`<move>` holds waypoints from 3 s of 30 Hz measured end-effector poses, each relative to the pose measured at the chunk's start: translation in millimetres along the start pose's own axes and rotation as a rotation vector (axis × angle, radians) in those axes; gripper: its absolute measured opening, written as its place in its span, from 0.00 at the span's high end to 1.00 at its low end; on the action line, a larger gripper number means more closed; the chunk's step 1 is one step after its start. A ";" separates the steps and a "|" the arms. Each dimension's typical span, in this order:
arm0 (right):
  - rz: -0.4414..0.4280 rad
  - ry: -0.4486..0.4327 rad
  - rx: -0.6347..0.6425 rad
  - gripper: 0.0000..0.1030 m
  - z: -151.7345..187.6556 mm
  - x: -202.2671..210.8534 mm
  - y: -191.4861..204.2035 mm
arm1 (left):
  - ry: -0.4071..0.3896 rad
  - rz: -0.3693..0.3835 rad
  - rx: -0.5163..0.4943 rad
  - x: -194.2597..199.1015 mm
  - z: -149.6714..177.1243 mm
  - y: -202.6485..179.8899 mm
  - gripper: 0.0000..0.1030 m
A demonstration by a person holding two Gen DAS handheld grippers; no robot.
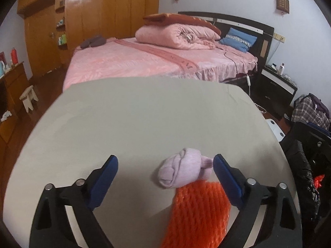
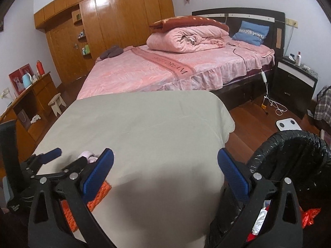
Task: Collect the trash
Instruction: 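Move both grippers toward the pink cloth and orange mesh on the bed, then grasp the pink cloth with the left gripper while the right grasps the orange mesh, then lift the pink cloth and orange mesh and carry both over the bin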
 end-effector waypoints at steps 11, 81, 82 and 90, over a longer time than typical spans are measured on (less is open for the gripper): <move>0.007 0.013 0.013 0.05 4.4 -3.7 0.5 | 0.036 0.122 0.008 -12.8 7.6 -16.2 0.60; -0.165 0.172 0.136 0.77 69.0 15.2 109.1 | -0.078 -0.063 0.089 97.6 35.2 67.4 0.62; -0.164 0.164 0.133 0.77 65.5 19.1 106.4 | -0.084 -0.060 0.085 99.7 32.6 64.0 0.62; -0.150 0.099 0.121 0.77 42.6 52.3 88.5 | -0.130 -0.030 0.054 119.8 7.5 34.9 0.62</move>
Point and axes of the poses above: each gripper's, at about its wrist camera, not at the fingertips, and x roughly against the way its jaws point, y to its left, z to its underside, the point moved 10 cm from there along -x, roughly the way its jaws point, and after that the axes turned 8 degrees about -x, right-handed, at the moved point
